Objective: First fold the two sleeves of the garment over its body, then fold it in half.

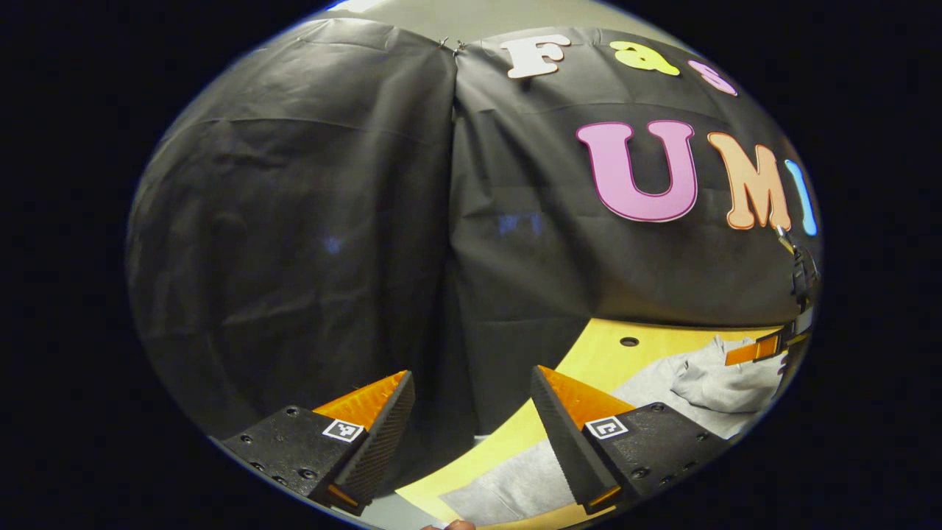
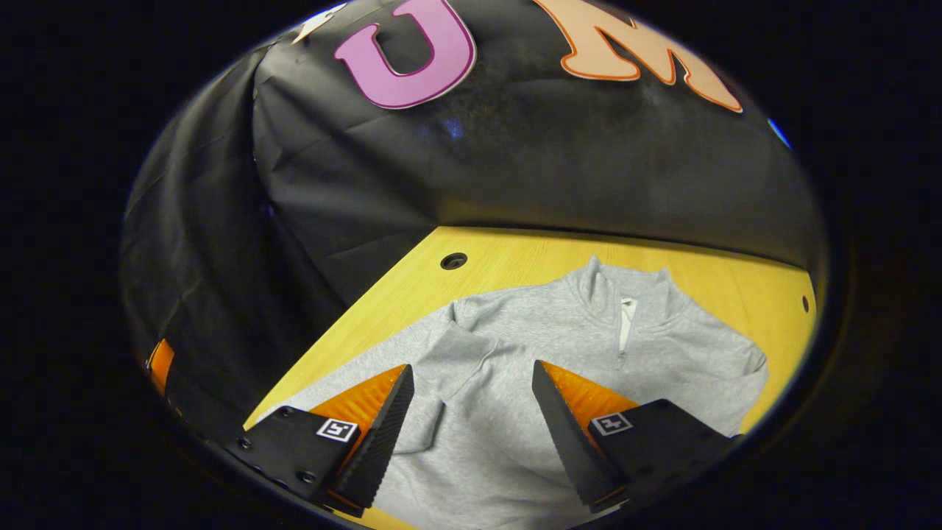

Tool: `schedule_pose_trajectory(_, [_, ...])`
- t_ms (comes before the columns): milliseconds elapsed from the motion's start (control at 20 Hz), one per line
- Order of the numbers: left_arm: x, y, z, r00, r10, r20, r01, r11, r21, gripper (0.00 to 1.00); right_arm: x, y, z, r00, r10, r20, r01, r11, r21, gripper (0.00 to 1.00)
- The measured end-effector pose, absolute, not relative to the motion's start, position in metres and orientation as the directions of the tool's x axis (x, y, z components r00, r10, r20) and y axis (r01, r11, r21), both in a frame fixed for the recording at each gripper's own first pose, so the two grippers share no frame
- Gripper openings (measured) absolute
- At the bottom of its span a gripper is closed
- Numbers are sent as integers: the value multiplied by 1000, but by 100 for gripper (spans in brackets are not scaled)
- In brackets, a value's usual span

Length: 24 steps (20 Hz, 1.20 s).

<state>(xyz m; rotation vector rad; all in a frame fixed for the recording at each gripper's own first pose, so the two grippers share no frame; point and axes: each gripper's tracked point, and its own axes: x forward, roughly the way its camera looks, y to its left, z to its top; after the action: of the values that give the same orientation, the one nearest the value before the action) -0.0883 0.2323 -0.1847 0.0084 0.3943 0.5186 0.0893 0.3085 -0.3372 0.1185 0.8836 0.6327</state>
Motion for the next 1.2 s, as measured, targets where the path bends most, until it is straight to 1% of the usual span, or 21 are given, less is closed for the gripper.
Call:
schedule_pose_trajectory(50, [-92, 229, -198, 787, 475, -393, -481, 872, 91, 93, 89, 303, -333, 475, 561, -678, -473, 813, 341, 96])
schedule_pose_trajectory(100, [-95, 226, -209, 777, 469, -419, -482, 872, 83, 93, 89, 296, -329, 485, 557, -674, -474, 815, 333, 96])
schedule_pose_trajectory(150, [-101, 226, -220, 766, 466, -444, -485, 871, 78, 96, 88, 288, -327, 493, 551, -673, -471, 820, 326, 96])
schedule_pose_trajectory(200, [-105, 223, -231, 757, 461, -464, -484, 872, 76, 94, 89, 280, -326, 502, 544, -672, -467, 825, 319, 96])
schedule_pose_trajectory(250, [-111, 220, -241, 744, 456, -487, -484, 872, 77, 94, 89, 272, -325, 509, 537, -673, -462, 830, 313, 96])
schedule_pose_trajectory(300, [-114, 218, -251, 735, 448, -509, -481, 874, 75, 94, 89, 263, -323, 518, 528, -673, -456, 836, 305, 99])
schedule_pose_trajectory(350, [-118, 215, -261, 722, 441, -533, -479, 875, 73, 94, 90, 254, -321, 526, 520, -673, -449, 842, 299, 96])
schedule_pose_trajectory(400, [-122, 213, -271, 708, 434, -557, -480, 874, 72, 94, 91, 247, -320, 534, 512, -673, -440, 848, 296, 99])
schedule_pose_trajectory(600, [-141, 204, -315, 643, 409, -648, -475, 876, 82, 94, 92, 217, -313, 567, 478, -671, -418, 869, 266, 99])
schedule_pose_trajectory(750, [-152, 195, -340, 610, 380, -696, -462, 883, 77, 94, 92, 198, -312, 581, 456, -675, -401, 881, 250, 99])
schedule_pose_trajectory(900, [-159, 190, -354, 576, 359, -734, -479, 876, 53, 94, 94, 185, -309, 597, 437, -672, -375, 893, 248, 99])
schedule_pose_trajectory(950, [-160, 191, -356, 566, 357, -743, -487, 872, 48, 94, 94, 182, -309, 600, 432, -673, -370, 896, 246, 96])
schedule_pose_trajectory(1000, [-163, 191, -360, 556, 356, -752, -494, 868, 45, 94, 93, 179, -309, 602, 428, -674, -367, 898, 243, 99])
schedule_pose_trajectory(1050, [-166, 191, -364, 544, 354, -761, -501, 864, 44, 94, 93, 177, -310, 603, 424, -676, -366, 899, 238, 96])
schedule_pose_trajectory(1100, [-170, 190, -371, 523, 352, -776, -511, 859, 46, 94, 92, 175, -311, 603, 421, -678, -365, 901, 234, 99])
schedule_pose_trajectory(1200, [-167, 191, -374, 531, 362, -766, -499, 865, 63, 95, 91, 173, -313, 603, 418, -679, -360, 903, 235, 99])
